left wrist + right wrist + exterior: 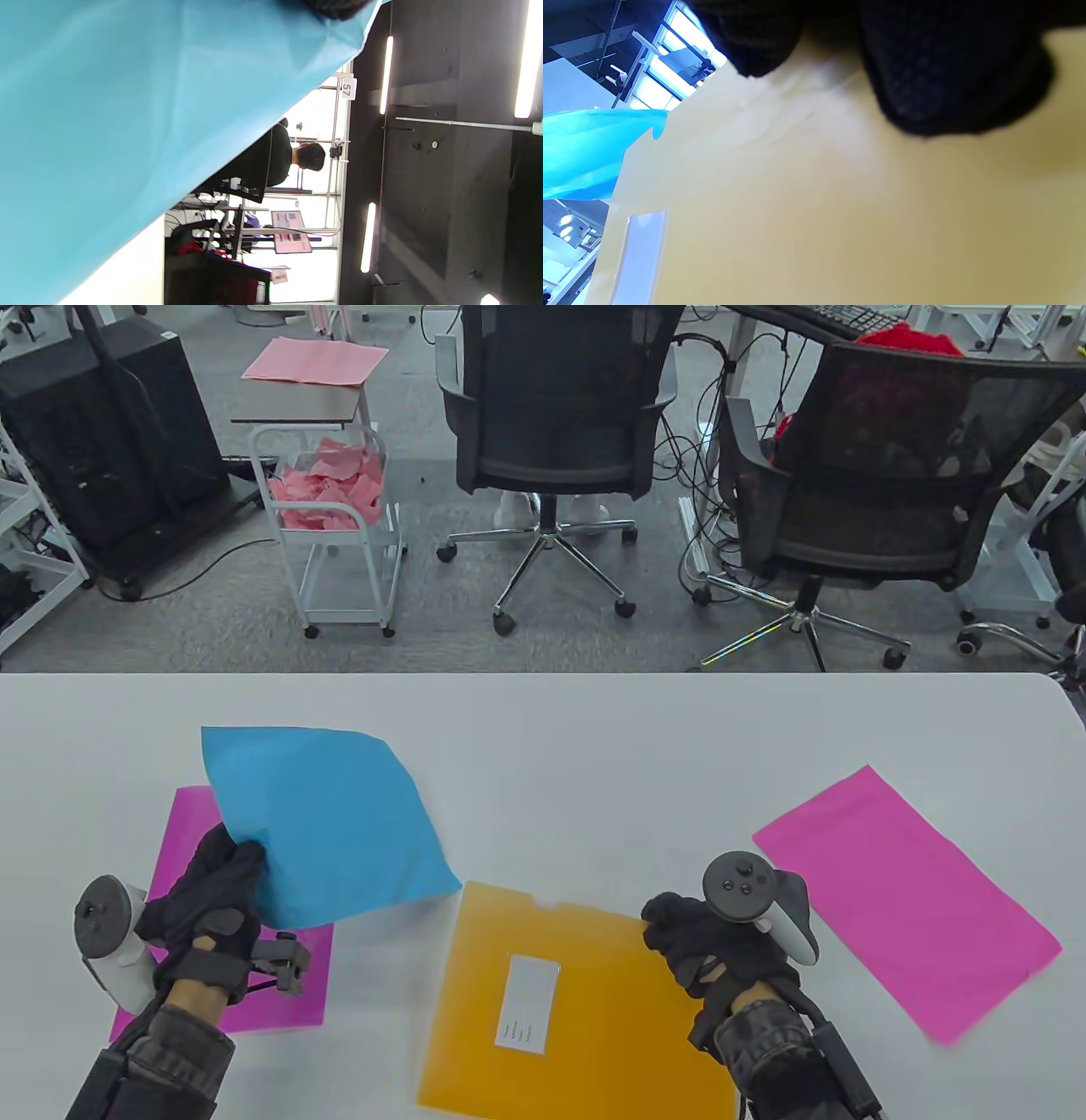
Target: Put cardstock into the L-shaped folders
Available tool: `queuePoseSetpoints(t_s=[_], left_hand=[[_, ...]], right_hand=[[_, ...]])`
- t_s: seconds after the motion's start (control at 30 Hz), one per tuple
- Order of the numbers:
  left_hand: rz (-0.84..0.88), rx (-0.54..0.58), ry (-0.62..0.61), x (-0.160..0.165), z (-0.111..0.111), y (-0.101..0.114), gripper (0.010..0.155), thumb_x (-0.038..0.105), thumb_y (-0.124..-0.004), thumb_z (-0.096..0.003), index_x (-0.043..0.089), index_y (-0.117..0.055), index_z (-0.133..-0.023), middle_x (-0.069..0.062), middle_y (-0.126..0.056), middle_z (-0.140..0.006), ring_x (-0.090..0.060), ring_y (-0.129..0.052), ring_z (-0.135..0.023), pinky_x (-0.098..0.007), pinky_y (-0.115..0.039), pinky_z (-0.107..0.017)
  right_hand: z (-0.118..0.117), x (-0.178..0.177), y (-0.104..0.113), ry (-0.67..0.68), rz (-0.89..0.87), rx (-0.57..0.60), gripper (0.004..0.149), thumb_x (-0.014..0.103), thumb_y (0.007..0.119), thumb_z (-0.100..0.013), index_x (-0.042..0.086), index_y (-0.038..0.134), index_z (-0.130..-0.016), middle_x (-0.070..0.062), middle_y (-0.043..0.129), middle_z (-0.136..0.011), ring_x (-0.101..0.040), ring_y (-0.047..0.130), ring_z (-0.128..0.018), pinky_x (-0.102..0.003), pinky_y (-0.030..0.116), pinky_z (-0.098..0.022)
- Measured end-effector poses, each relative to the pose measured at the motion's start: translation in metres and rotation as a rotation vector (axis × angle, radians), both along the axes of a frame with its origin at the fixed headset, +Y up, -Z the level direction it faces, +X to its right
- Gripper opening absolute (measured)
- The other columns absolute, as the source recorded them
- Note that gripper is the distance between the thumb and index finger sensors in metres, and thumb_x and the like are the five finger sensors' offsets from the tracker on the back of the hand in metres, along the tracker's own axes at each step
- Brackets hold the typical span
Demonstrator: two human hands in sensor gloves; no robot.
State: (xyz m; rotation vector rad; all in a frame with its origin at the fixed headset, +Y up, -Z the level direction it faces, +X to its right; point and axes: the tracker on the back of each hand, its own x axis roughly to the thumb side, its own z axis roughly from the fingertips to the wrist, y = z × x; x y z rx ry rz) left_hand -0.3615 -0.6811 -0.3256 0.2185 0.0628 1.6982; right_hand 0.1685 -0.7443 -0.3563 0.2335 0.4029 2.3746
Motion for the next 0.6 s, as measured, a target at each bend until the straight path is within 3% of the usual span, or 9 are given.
queuePoseSetpoints(t_s=[0.37, 0.6], left_hand=[[0.216, 0.05, -0.316, 0.002, -0.002, 0.004, 0.042, 0.032, -0.074, -0.0438, 0.037, -0.075, -0.085, 0.004, -0.096, -0.072, -0.018, -0.108, -0.046, -0.049, -0.085, -0.053], [0.282, -0.047, -0.501, -0.007, -0.007, -0.021, 0.042, 0.033, -0.072, -0.0457, 0.04, -0.074, -0.087, 0.007, -0.095, -0.075, -0.016, -0.107, -0.051, -0.05, -0.082, -0.06]], right_hand=[[0.0, 0.006, 0.0, -0.019, -0.043, -0.006, 0.045, 0.034, 0.078, -0.036, 0.016, 0.069, -0.076, -0.02, 0.085, -0.052, -0.027, 0.096, -0.012, -0.037, 0.085, -0.002], [0.0, 0.009, 0.0, -0.019, -0.088, -0.009, 0.045, 0.034, 0.078, -0.036, 0.016, 0.069, -0.076, -0.019, 0.086, -0.052, -0.026, 0.096, -0.012, -0.036, 0.085, -0.002]])
